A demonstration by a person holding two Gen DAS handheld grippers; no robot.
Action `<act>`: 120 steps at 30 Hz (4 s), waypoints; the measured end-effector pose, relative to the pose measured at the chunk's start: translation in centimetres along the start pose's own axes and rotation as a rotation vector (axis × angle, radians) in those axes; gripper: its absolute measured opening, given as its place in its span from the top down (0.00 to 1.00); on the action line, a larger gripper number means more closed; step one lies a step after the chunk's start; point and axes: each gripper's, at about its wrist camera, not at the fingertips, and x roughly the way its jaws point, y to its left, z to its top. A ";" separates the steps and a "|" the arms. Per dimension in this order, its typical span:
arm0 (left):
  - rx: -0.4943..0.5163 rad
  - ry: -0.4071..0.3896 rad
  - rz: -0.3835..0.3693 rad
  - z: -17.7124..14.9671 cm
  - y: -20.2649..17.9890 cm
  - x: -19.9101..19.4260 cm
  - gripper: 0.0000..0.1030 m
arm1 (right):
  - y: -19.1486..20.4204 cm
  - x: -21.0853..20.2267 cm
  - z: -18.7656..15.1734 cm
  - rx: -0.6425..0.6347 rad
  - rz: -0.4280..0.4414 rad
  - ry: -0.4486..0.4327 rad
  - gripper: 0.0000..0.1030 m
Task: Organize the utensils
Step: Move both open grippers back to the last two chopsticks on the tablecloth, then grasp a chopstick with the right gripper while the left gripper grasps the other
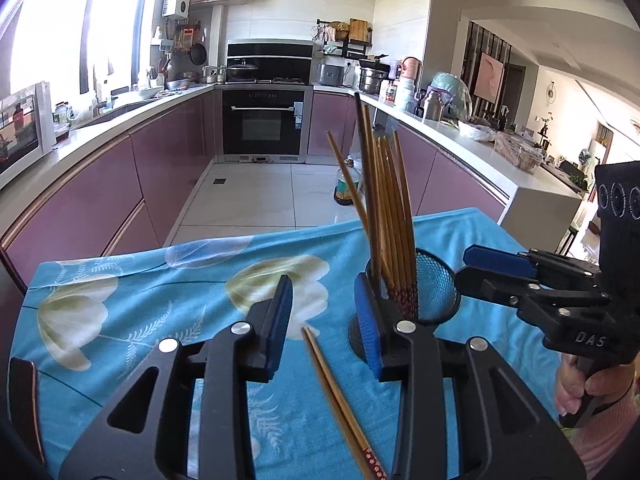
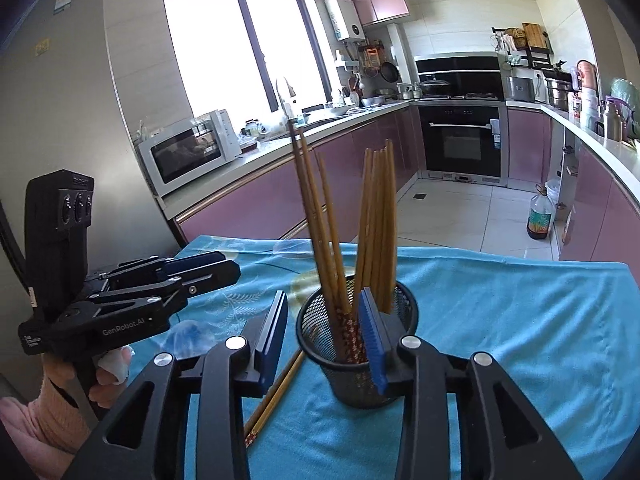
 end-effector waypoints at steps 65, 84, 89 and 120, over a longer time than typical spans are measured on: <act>-0.073 0.275 -0.021 -13.6 0.5 2.3 0.69 | 4.4 9.6 -7.7 -0.009 -0.007 0.341 0.77; -0.071 0.282 -0.042 -12.4 0.2 3.6 0.72 | 3.0 8.4 -7.8 -0.017 -0.068 0.366 0.89; -0.064 0.292 -0.028 -11.7 0.2 4.9 0.72 | 3.2 8.8 -7.7 -0.036 -0.086 0.366 0.89; -0.104 0.303 0.007 -11.2 0.4 6.9 0.90 | 2.5 9.0 -7.4 0.008 -0.061 0.354 0.95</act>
